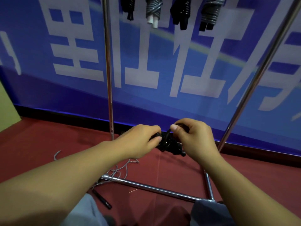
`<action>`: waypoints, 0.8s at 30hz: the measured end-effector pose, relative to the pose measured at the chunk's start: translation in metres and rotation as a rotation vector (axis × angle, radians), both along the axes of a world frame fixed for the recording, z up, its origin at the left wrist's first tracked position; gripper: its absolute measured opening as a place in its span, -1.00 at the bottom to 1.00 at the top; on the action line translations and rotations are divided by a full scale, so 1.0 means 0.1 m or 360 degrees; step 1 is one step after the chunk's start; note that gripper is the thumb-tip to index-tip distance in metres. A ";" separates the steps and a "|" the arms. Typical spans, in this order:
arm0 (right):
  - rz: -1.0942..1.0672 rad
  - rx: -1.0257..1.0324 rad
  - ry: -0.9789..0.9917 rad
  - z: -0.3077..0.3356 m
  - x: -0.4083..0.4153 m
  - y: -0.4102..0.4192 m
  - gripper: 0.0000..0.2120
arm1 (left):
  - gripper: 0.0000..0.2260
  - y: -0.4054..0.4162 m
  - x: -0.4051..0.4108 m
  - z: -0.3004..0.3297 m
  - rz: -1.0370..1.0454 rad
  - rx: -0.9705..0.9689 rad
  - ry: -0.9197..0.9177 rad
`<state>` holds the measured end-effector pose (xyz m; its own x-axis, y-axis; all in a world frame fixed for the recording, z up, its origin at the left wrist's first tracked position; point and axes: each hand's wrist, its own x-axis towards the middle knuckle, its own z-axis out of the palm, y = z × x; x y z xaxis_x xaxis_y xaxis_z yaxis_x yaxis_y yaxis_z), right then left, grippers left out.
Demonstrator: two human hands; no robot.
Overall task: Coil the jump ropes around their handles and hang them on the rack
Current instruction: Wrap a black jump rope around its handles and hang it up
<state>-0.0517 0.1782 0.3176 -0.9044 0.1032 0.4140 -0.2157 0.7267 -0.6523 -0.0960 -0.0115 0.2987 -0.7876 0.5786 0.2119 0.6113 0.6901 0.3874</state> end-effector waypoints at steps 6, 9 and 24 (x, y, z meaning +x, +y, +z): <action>-0.0019 0.0059 -0.0013 -0.05 -0.06 0.02 -0.91 | -0.89 0.05 0.13 0.04 -0.0181 0.0009 -0.0051; -0.0032 -0.0033 -0.0070 -0.06 -0.10 0.05 -0.84 | -0.89 0.04 0.16 0.08 -0.0184 0.0036 -0.0052; 0.0073 -0.0500 -0.0617 -0.12 -0.19 0.11 -0.63 | -0.93 0.05 0.24 0.08 -0.0198 0.0138 0.0223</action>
